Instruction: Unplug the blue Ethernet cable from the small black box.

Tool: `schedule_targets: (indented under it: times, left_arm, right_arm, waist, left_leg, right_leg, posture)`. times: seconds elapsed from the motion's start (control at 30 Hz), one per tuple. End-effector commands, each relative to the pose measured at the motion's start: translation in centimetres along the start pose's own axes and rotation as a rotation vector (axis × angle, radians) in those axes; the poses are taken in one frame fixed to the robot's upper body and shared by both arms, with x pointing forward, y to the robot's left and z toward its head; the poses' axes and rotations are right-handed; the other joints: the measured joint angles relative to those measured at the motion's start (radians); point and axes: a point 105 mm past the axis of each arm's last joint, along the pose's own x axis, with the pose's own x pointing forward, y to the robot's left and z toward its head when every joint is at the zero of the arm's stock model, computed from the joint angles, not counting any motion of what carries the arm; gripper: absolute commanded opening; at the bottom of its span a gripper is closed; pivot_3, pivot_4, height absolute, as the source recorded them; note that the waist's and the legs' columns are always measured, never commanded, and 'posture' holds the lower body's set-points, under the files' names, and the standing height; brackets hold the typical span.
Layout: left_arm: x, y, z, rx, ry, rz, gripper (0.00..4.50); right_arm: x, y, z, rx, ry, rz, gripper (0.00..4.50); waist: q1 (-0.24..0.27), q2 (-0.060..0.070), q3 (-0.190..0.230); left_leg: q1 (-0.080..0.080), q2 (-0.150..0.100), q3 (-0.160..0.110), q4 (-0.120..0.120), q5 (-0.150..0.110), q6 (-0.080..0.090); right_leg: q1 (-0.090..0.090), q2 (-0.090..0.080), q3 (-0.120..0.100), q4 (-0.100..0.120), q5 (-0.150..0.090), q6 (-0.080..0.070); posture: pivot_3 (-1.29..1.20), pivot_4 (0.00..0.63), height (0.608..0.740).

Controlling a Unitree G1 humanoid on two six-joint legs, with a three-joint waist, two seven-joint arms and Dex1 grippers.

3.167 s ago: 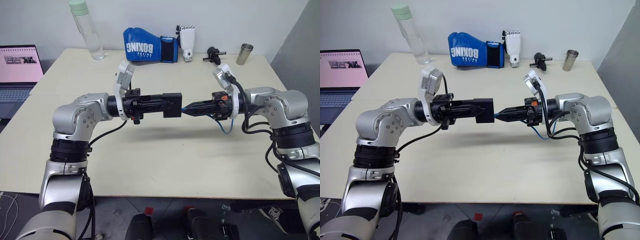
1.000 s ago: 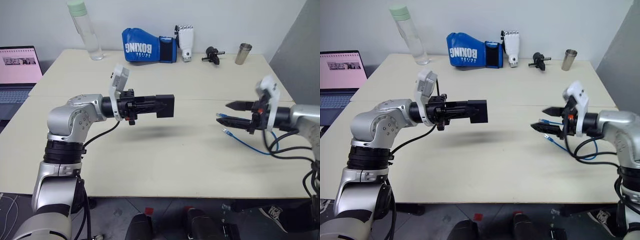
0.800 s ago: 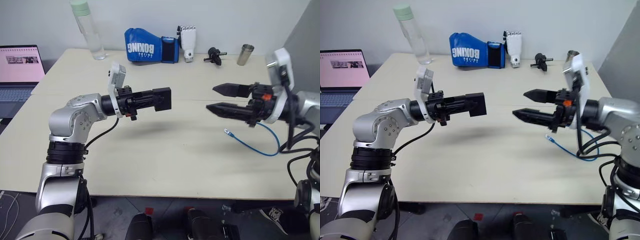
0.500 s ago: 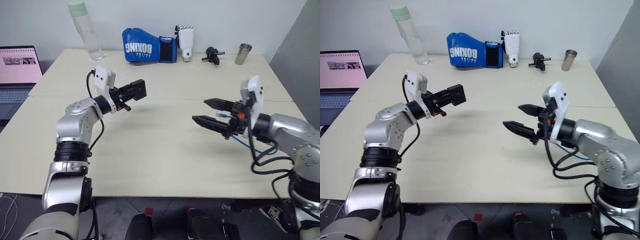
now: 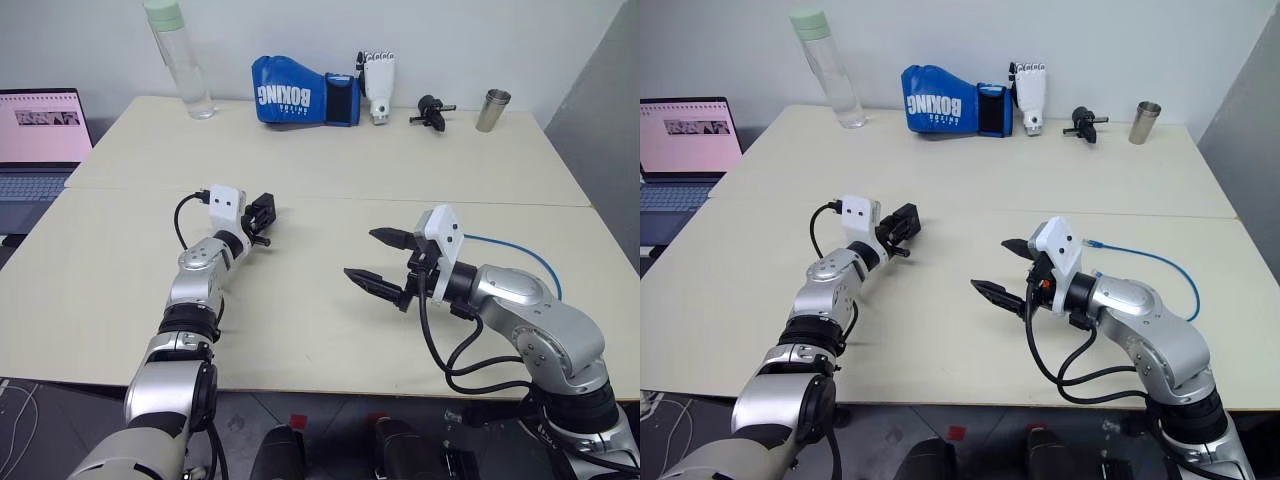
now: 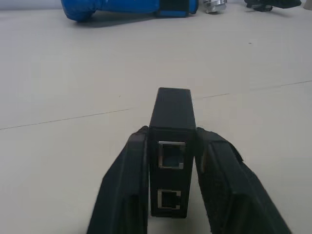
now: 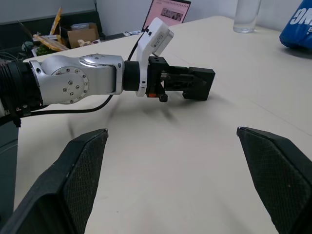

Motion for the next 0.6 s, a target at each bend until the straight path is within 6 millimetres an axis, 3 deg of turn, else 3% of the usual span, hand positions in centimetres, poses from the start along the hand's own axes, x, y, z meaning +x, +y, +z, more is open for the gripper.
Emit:
schedule_targets:
  times: [0.03, 0.13, 0.33, 0.5, 0.6]
  left_arm:
    - [0.1, 0.3, 1.0, 0.004, -0.047, 0.008, 2.57]
    - [-0.3, 0.7, 1.3, 0.002, -0.059, -0.006, 3.19]
    - [-2.1, 1.4, 3.7, 0.033, -0.07, -0.066, 4.49]
    - [-6.3, 1.3, 6.2, 0.11, 0.041, -0.283, 4.49]
    - [-9.6, 2.4, 7.6, 0.161, 0.12, -0.373, 4.49]
  right_arm:
    - [0.0, -0.1, 1.0, -0.049, -0.031, 0.007, 4.5]
    - [-0.2, -0.2, 1.1, -0.043, -0.035, 0.002, 4.5]
    - [-1.4, -0.5, 0.9, -0.05, -0.004, 0.002, 4.5]
    - [-4.0, -1.2, 1.7, 0.035, 0.014, -0.013, 4.5]
    - [-6.2, -2.4, 2.1, 0.116, 0.036, -0.034, 4.5]
  waist:
    - [0.0, 0.0, 0.0]
    - [0.0, 0.0, 0.0]
    - [-0.001, 0.0, 0.0]
    - [-0.006, 0.0, 0.0]
    - [-0.006, 0.0, 0.0]
  left_leg:
    - [0.0, 0.0, 0.0, 0.0, 0.0, 0.0]
    - [0.0, 0.0, 0.0, 0.0, 0.0, 0.0]
    - [0.0, 0.001, 0.0, 0.0, 0.0, 0.0]
    - [0.001, 0.002, 0.0, -0.001, 0.001, -0.001]
    - [0.002, 0.002, 0.0, -0.001, 0.001, -0.001]
  right_leg:
    - [0.0, 0.0, 0.0, 0.0, 0.0, 0.0]
    - [0.0, 0.0, 0.0, 0.0, 0.0, 0.0]
    - [0.0, 0.0, 0.0, 0.0, 0.0, 0.0]
    - [0.0, 0.0, 0.0, 0.0, 0.0, 0.0]
    - [0.001, 0.0, -0.001, 0.001, -0.001, -0.001]
  posture:
    - [0.0, 0.15, 0.74]
    - [0.0, 0.15, 0.74]
    - [0.0, 0.15, 0.74]
    - [0.0, 0.15, 0.74]
    - [0.0, 0.15, 0.74]
